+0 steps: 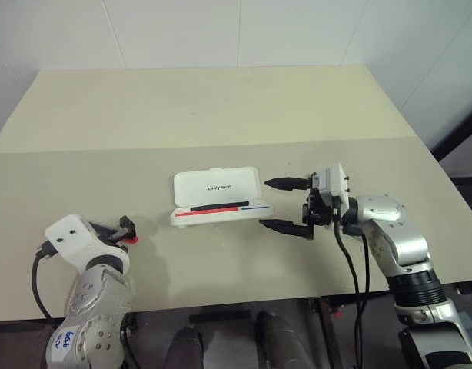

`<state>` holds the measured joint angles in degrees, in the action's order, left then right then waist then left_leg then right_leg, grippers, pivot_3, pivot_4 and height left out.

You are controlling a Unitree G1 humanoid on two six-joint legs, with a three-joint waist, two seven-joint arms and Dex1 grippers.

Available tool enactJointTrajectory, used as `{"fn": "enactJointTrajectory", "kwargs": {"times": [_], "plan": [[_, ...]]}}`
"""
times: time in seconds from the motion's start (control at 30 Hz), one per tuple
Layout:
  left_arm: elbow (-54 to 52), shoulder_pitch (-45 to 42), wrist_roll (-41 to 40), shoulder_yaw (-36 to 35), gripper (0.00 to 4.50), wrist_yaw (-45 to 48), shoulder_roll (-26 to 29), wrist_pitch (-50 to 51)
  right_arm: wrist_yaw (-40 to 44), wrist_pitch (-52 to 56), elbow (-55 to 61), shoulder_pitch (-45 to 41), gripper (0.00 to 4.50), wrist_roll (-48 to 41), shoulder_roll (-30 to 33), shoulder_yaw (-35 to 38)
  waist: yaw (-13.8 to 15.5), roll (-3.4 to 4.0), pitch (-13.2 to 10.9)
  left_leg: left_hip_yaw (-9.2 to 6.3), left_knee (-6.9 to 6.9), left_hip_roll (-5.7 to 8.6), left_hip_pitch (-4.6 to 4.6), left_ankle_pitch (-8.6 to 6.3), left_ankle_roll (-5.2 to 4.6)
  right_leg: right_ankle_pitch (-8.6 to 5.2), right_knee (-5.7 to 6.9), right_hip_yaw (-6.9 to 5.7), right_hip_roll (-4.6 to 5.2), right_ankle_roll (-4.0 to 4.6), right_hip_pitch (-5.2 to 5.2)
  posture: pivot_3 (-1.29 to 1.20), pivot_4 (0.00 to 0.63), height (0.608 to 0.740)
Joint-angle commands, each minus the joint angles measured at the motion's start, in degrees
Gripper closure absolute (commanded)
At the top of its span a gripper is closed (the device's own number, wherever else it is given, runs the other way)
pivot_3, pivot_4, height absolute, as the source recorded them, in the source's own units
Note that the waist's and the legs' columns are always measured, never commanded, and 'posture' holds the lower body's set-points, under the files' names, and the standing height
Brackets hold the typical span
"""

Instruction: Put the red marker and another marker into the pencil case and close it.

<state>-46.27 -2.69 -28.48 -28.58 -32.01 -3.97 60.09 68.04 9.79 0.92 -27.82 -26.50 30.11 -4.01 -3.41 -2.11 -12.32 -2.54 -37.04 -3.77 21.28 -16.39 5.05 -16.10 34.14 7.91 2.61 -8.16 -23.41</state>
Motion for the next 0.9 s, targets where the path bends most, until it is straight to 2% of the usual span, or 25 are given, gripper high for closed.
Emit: {"fn": "enactJointTrajectory", "kwargs": {"times": [0.03, 0.2, 0.4, 0.6, 0.77, 0.9], "plan": [[-0.67, -1.49, 0.44, -1.67, 0.04, -1.03, -1.12, 1.99, 0.26, -0.49, 1.95, -0.49, 0.0, -1.06, 0.75, 1.87, 0.03, -0.01, 0.0, 0.0, 0.0, 0.0, 0.0, 0.0, 0.0, 0.01, -0.01, 0.0, 0.0, -0.01, 0.0, 0.0, 0.15, 0.74], [1.12, -2.23, 1.03, -4.16, 0.04, -0.94, -1.84, 3.19, 0.02, -0.72, 1.94, -0.78, 0.0, -1.08, 0.54, 1.95, 0.02, 0.0, 0.0, 0.0, 0.01, 0.0, 0.0, -0.01, 0.01, 0.01, -0.03, 0.0, 0.0, -0.03, 0.0, 0.0, 0.15, 0.74], [1.15, -3.55, 0.96, -5.79, 1.89, -0.88, -2.18, 4.17, -0.35, -1.2, 1.99, -0.98, 0.0, -1.13, 0.02, 1.97, 0.01, 0.0, 0.0, 0.0, -0.03, 0.0, 0.0, -0.01, 0.01, 0.02, -0.05, 0.01, 0.0, -0.04, 0.01, 0.0, 0.15, 0.74], [0.93, -4.23, 1.34, -6.36, 3.96, -0.53, -1.7, 4.98, -0.49, -1.56, 1.93, -1.22, 0.0, -1.23, -0.2, 2.0, -0.02, 0.0, 0.0, 0.0, 0.03, 0.0, -0.01, -0.02, 0.02, 0.02, -0.07, 0.01, 0.0, -0.04, 0.01, 0.0, 0.15, 0.74], [1.12, -4.41, 1.77, -6.47, 4.05, -0.17, -1.61, 4.82, -0.61, -1.82, 1.65, -1.49, 0.0, -1.19, -0.28, 1.94, -0.03, 0.0, 0.0, 0.0, 0.0, 0.01, -0.01, -0.01, 0.02, 0.03, -0.09, 0.02, 0.0, -0.05, 0.01, 0.0, 0.15, 0.74], [1.81, -4.16, 2.8, -5.42, 4.05, 1.76, -0.27, 0.76, -0.79, -2.14, 1.49, -1.37, 0.0, -1.02, -0.21, 2.03, -0.05, -0.01, 0.0, 0.0, 0.0, 0.0, -0.01, -0.02, 0.02, 0.03, -0.09, 0.03, -0.01, -0.05, 0.0, 0.0, 0.15, 0.74]]}}
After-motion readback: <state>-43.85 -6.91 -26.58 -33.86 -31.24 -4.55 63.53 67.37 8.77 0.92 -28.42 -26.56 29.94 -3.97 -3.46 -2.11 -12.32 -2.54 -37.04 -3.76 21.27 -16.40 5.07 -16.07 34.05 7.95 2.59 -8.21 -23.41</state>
